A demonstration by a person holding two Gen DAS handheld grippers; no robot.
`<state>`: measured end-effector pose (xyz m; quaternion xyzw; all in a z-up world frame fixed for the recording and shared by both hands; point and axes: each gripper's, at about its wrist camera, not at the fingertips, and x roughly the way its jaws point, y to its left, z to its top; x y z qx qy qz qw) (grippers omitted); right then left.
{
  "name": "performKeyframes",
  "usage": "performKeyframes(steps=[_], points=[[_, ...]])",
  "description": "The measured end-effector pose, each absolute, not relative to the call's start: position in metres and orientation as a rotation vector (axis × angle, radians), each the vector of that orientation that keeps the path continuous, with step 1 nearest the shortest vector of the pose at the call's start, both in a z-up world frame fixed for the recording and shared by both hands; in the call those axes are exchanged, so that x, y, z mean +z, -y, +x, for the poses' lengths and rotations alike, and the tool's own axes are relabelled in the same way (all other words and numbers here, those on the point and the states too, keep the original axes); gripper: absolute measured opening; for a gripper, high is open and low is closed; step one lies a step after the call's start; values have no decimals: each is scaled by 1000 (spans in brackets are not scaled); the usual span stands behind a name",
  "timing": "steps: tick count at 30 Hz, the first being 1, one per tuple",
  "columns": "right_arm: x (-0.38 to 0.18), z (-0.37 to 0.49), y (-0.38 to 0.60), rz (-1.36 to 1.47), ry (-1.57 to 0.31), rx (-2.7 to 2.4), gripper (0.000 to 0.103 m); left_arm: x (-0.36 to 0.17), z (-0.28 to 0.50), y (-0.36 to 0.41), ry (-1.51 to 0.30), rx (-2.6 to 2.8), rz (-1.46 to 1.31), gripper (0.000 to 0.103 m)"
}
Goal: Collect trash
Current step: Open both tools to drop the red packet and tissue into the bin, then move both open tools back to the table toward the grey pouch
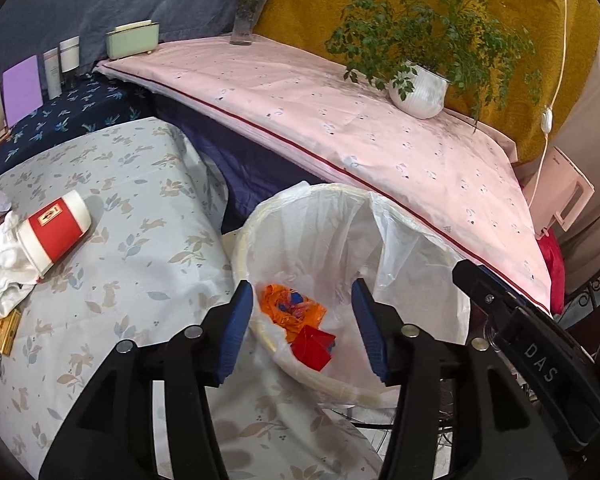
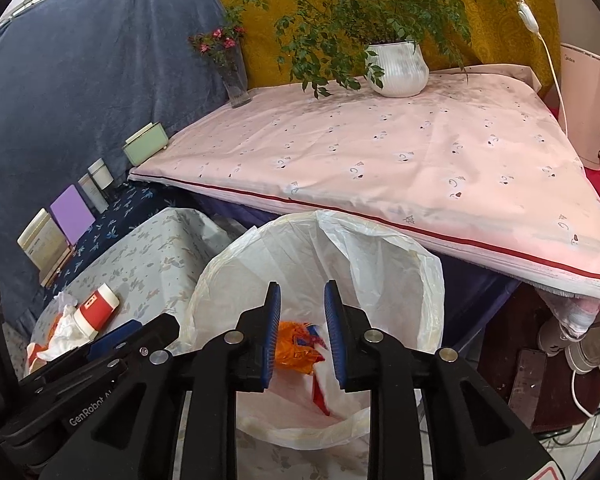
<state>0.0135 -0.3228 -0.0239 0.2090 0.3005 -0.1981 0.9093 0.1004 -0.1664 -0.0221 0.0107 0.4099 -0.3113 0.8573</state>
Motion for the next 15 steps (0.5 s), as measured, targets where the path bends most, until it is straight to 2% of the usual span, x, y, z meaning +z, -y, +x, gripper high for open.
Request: performKeyframes(steps=[15], points=[[-10, 29, 276, 383, -616, -319, 28, -14, 105, 101, -839, -529, -51, 57]])
